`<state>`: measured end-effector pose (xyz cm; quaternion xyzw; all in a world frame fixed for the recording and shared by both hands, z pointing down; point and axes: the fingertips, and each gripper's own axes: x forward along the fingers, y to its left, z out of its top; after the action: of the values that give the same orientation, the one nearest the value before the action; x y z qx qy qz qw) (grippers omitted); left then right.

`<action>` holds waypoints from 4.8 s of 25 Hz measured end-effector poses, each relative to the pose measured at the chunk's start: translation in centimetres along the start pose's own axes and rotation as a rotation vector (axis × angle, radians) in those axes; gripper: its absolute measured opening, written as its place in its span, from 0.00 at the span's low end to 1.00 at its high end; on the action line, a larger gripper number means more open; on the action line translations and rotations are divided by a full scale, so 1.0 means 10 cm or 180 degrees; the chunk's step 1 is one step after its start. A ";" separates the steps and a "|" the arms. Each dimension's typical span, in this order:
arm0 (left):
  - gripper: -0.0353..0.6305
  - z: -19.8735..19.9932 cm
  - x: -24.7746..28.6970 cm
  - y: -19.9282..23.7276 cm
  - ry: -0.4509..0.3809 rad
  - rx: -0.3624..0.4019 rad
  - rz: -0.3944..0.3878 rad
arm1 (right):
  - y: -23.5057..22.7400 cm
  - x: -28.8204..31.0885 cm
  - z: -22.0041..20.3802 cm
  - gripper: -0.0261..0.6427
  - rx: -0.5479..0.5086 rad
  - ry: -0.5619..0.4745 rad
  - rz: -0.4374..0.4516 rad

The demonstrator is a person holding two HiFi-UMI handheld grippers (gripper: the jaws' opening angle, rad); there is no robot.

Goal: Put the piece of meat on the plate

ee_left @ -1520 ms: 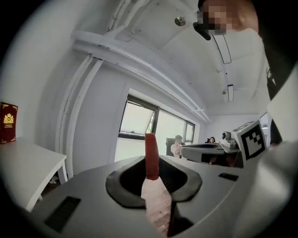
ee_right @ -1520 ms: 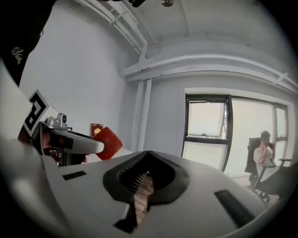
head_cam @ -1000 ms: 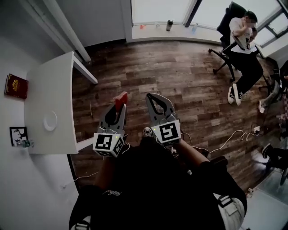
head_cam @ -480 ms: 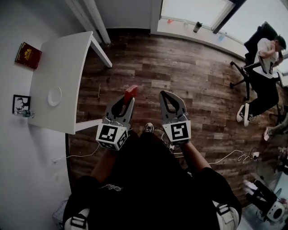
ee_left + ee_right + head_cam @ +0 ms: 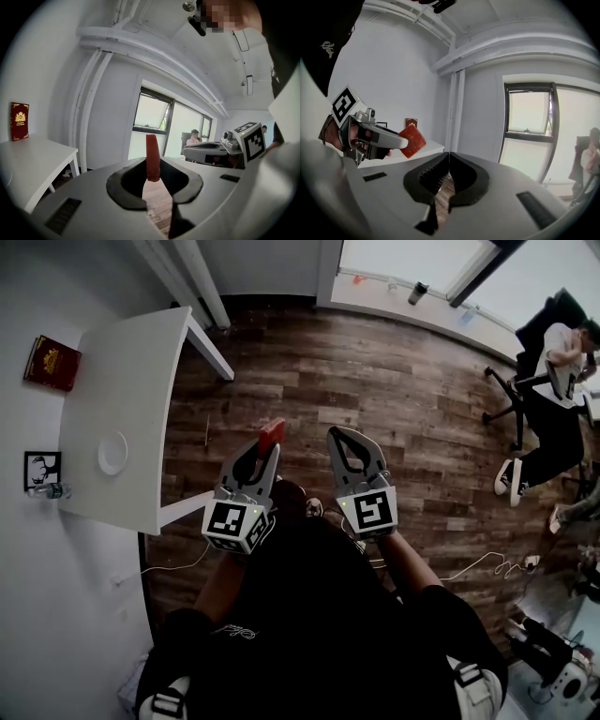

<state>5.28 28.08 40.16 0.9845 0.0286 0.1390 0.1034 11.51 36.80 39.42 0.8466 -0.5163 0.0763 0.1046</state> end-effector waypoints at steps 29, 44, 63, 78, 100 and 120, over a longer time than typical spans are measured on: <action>0.18 0.22 0.19 2.10 -0.0090 -0.0552 0.1118 | 0.71 2.56 0.53 0.07 -0.0663 0.0148 0.1590; 0.18 0.28 0.09 2.75 -0.0256 -0.0906 0.2676 | 1.07 3.63 0.58 0.07 -0.0927 -0.0200 0.3113; 0.18 0.14 -1.14 3.53 -0.0270 -0.0926 0.3376 | 2.65 3.74 0.87 0.07 -0.0979 -0.0228 0.4104; 0.18 -0.35 -2.01 3.99 0.0577 -0.0620 0.3654 | 3.80 3.62 0.69 0.07 -0.1029 0.0073 0.4874; 0.18 -0.67 -2.05 4.50 0.2613 0.1538 0.3083 | 4.78 3.60 0.32 0.27 -0.5059 -0.2434 0.4394; 0.18 -0.81 -2.22 4.50 0.2560 0.1575 0.3589 | 4.78 3.74 0.19 0.18 -0.5227 -0.2259 0.4215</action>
<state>-17.03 -16.20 51.36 0.7171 -0.4159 0.5109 -0.2275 -13.92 -17.06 51.14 0.0513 -0.7604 -0.4943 0.4181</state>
